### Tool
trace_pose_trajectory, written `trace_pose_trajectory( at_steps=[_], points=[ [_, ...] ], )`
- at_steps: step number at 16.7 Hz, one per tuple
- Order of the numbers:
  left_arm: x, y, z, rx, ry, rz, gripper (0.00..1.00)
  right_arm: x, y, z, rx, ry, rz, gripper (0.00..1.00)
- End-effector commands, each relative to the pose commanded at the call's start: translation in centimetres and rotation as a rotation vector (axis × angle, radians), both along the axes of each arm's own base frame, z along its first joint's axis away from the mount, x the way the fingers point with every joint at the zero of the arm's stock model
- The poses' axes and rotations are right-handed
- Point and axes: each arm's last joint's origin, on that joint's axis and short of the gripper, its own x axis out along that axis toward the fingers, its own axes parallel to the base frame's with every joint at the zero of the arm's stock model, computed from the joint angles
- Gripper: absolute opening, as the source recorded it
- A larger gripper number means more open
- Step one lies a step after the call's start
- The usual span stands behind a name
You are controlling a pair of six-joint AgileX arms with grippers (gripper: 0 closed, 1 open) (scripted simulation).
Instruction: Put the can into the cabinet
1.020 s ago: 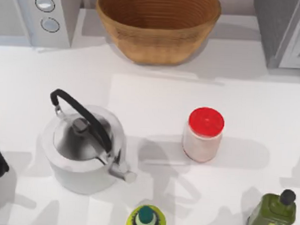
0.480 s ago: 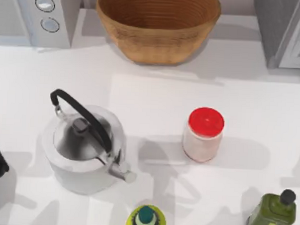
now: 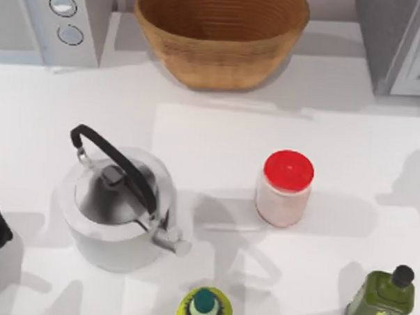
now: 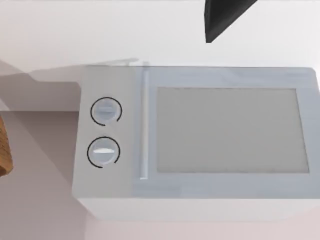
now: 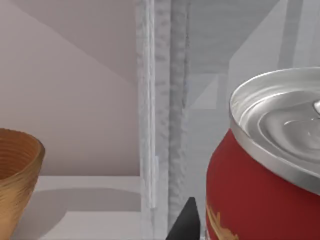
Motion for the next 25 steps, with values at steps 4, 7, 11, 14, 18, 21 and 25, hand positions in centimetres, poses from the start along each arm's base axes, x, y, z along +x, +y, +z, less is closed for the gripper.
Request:
trace_pose_trajectory(
  at_steps=[4, 7, 11, 14, 18, 21, 25],
  points=[
    [0.0, 0.0, 0.0, 0.000, 0.000, 0.000, 1.00, 3.3, 0.9, 9.6, 0.001, -0.034, 0.000, 0.00],
    [0.0, 0.0, 0.0, 0.000, 0.000, 0.000, 1.00, 6.5, 1.9, 15.3, 0.003, -0.055, 0.001, 0.00],
    [0.0, 0.0, 0.0, 0.000, 0.000, 0.000, 1.00, 10.5, 3.2, 19.7, 0.005, -0.065, 0.002, 0.00],
    [0.0, 0.0, 0.0, 0.000, 0.000, 0.000, 1.00, 12.3, 3.9, 20.8, 0.005, -0.058, 0.003, 0.00],
    [0.0, 0.0, 0.0, 0.000, 0.000, 0.000, 1.00, 12.8, 4.1, 21.0, 0.005, -0.056, 0.003, 0.00],
    [0.0, 0.0, 0.0, 0.000, 0.000, 0.000, 1.00, 12.8, 4.0, 21.0, 0.006, -0.056, 0.000, 0.00],
    [0.0, 0.0, 0.0, 0.000, 0.000, 0.000, 1.00, 15.3, 4.2, 21.4, 0.002, -0.031, 0.000, 0.00]
  ],
)
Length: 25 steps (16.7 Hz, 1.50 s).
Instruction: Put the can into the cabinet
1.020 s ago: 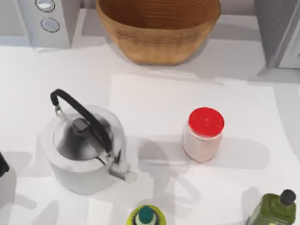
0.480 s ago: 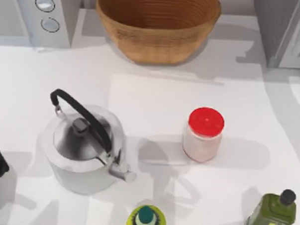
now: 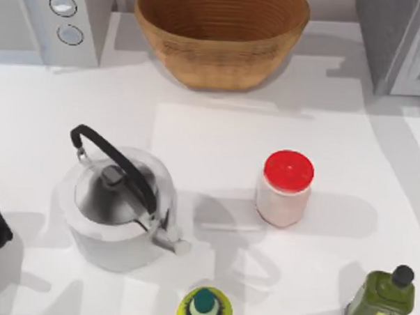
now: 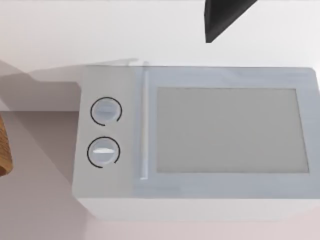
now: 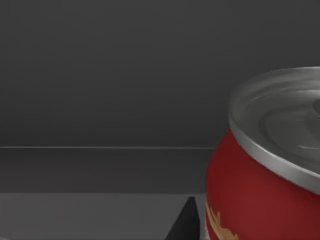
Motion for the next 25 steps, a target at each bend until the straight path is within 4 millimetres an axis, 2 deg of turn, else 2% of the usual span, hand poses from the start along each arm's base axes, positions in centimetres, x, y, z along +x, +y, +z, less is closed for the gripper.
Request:
trace_pose_trajectory(
  at_steps=[7, 12, 15, 19, 25],
  points=[
    [0.0, 0.0, 0.0, 0.000, 0.000, 0.000, 1.00, 7.1, 0.2, 2.8, 0.005, -0.030, 0.001, 0.00],
    [0.0, 0.0, 0.0, 0.000, 0.000, 0.000, 1.00, 11.2, -0.3, 2.3, 0.006, -0.039, 0.001, 0.00],
    [0.0, 0.0, 0.0, 0.000, 0.000, 0.000, 1.00, 12.4, -0.4, 1.6, 0.005, -0.027, 0.000, 0.00],
    [0.0, 0.0, 0.0, 0.000, 0.000, 0.000, 1.00, 12.5, -0.4, 1.6, 0.005, -0.026, 0.000, 0.00],
    [0.0, 0.0, 0.0, 0.000, 0.000, 0.000, 1.00, 12.5, -0.4, 1.6, 0.005, -0.026, 0.000, 0.45]
  ],
)
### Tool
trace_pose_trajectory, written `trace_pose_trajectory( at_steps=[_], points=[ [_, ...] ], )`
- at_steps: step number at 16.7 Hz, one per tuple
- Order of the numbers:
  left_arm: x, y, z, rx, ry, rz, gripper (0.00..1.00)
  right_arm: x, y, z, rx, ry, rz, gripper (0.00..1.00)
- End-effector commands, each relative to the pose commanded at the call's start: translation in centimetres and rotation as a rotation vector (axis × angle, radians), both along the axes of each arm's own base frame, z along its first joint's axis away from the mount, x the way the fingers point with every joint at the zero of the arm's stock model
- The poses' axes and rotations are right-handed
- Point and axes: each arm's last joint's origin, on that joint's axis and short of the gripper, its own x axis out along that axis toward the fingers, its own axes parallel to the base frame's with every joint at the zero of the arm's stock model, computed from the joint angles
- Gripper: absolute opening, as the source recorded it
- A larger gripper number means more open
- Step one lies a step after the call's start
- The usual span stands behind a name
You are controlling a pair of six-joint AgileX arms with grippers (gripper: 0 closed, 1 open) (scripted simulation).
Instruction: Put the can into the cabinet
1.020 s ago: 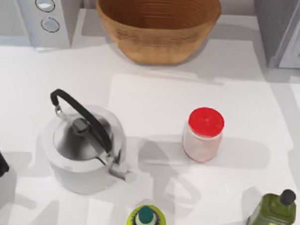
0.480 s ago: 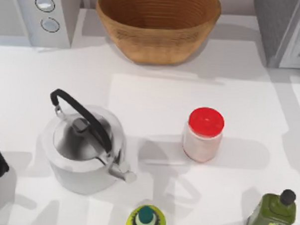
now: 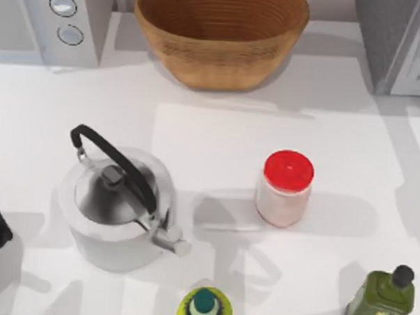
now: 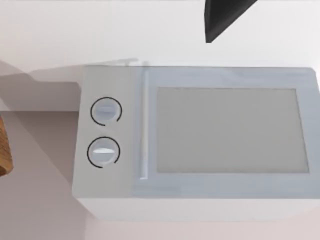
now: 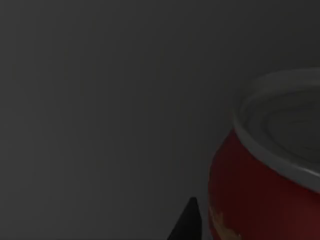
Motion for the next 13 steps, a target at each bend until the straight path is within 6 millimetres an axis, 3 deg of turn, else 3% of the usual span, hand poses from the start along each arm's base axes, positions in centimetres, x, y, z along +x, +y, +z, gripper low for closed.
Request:
trace_pose_trajectory(
  at_steps=[7, 13],
  points=[
    [0.00, 0.00, 0.00, 0.000, 0.000, 0.000, 1.00, 0.00, 0.00, 0.00, 0.000, 0.000, 0.000, 0.98],
    [0.00, 0.00, 0.00, 0.000, 0.000, 0.000, 1.00, 0.00, 0.00, 0.00, 0.000, 0.000, 0.000, 1.00]
  ],
)
